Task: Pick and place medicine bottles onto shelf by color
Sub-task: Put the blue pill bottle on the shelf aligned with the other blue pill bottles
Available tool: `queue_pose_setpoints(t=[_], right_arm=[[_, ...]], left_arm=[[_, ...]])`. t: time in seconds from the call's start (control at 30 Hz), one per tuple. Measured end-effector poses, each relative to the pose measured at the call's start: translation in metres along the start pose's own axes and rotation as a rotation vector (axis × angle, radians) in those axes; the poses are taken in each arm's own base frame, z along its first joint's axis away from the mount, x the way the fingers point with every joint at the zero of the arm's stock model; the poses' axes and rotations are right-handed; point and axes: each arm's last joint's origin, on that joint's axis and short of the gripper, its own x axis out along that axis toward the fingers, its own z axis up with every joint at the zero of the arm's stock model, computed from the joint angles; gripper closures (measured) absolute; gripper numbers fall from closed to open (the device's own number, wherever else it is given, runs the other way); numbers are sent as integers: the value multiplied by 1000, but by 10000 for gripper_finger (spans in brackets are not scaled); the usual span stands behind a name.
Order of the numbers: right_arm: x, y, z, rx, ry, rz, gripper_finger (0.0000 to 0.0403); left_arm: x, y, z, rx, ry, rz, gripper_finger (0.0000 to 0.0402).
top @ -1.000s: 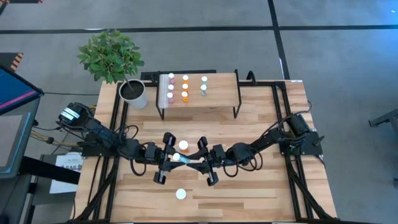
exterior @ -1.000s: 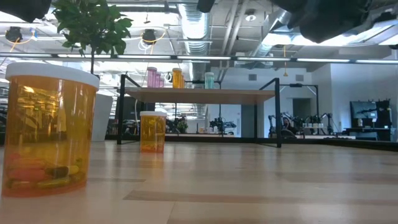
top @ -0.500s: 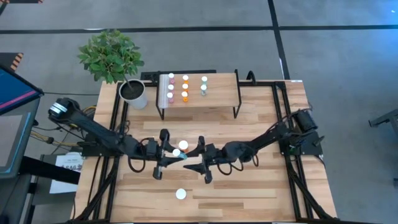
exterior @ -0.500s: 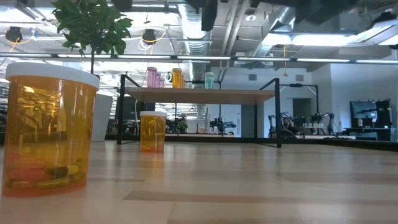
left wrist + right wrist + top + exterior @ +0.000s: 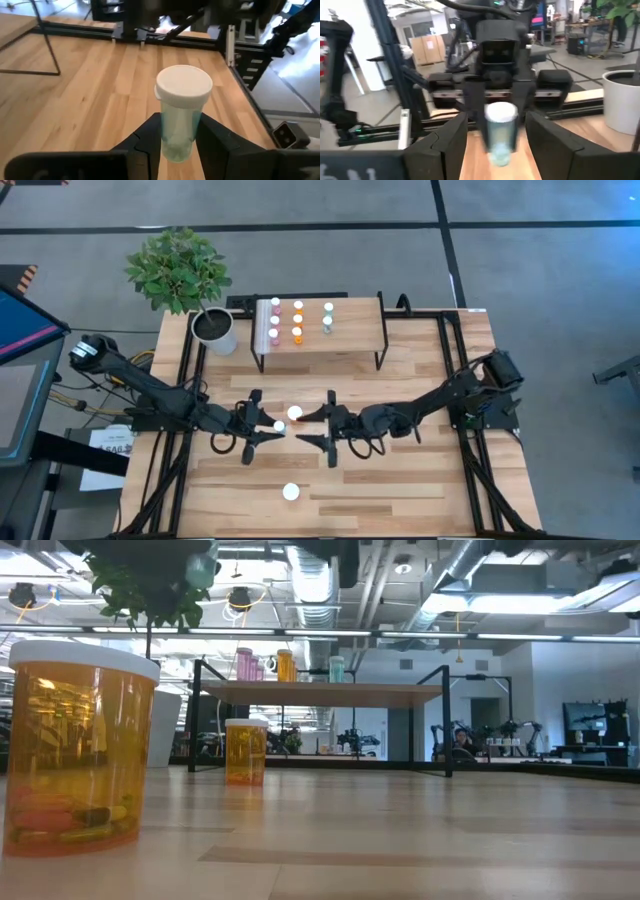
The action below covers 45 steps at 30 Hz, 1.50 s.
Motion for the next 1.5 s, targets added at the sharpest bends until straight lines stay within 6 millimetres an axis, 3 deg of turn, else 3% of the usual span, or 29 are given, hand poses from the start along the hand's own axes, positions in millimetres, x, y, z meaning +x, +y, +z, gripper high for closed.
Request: queue_pose_setpoints(t=[0.37,0.67,1.5], right_arm=[[28,-2,10,-57,111,15,144],[31,-1,12,-24,122,23,103],[31,-3,14,13,114,18,101]], left_arm=[[2,0,0,-5,16,-52,315],[2,-1,0,-6,18,-62,315],[2,-3,9,-15,-57,-93,315]])
